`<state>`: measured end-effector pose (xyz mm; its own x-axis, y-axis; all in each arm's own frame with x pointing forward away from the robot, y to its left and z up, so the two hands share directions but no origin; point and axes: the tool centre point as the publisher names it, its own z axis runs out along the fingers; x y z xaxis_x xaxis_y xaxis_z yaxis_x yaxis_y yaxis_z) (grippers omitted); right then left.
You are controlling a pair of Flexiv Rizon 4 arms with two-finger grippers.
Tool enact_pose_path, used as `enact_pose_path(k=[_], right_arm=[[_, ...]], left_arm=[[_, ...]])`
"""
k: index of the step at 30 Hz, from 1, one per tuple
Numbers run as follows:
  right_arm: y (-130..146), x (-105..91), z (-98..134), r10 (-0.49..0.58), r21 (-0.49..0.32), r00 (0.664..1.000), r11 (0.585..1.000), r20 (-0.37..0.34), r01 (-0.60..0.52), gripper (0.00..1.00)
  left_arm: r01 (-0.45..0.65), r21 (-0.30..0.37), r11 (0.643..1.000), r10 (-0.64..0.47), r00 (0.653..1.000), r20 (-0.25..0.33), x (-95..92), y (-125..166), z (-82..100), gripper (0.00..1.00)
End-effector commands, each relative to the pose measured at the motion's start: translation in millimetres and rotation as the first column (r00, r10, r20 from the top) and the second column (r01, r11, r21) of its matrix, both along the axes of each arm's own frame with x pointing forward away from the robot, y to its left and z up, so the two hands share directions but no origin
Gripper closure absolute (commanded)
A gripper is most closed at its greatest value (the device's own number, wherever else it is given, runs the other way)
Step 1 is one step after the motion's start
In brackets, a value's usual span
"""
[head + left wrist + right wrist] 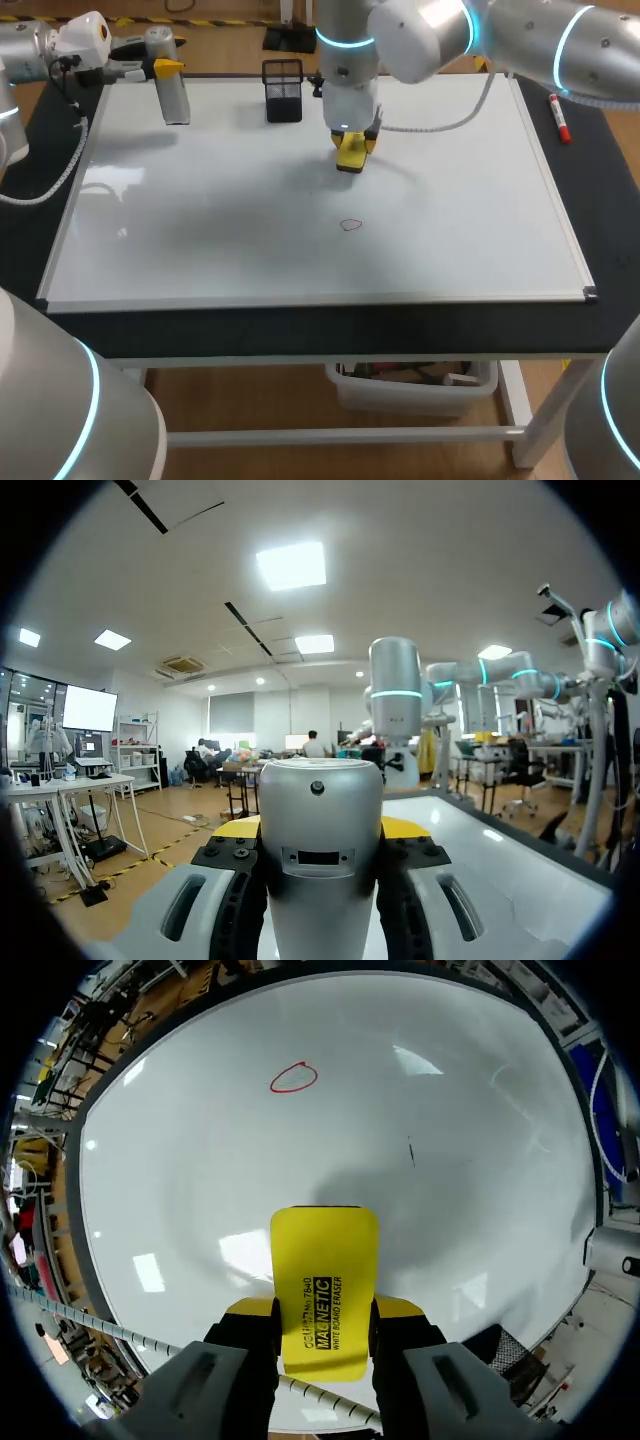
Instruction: Pick up the inspection probe, press it on each red-marked spot on the whiteboard one by one, put down the probe, pick up the eraser, and wipe off all the red marks.
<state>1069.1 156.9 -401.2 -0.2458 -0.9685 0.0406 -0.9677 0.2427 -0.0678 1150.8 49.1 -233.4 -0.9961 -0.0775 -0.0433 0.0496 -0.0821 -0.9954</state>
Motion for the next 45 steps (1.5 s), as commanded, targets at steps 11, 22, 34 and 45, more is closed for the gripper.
enact_pose_path(k=[11,22,34,45], right_arm=[[32,-8.2,-8,0.092,-0.011,0.996,0.996,-0.012,-0.092,1.0],[34,-10.9,-21,0.128,0.017,0.991,0.992,-0.026,-0.128,1.0],[30,-10.7,-29,0.156,0.022,0.987,0.988,-0.041,-0.156,1.0],[17,-7.3,-34,0.127,0.019,0.99,0.992,-0.059,-0.126,1.0]], left_arm=[[0.006,0.001,1.0,-0.006,1.0,0.001,2.1,1,0.8,1.0],[0.006,0.001,1.0,-0.006,1.0,0.001,2.1,1,0.8,1.0],[0.006,0.001,1.0,-0.006,1.0,0.001,2.1,1,0.8,1.0],[0.006,0.001,1.0,-0.006,1.0,0.001,2.1,1,0.8,1.0]])
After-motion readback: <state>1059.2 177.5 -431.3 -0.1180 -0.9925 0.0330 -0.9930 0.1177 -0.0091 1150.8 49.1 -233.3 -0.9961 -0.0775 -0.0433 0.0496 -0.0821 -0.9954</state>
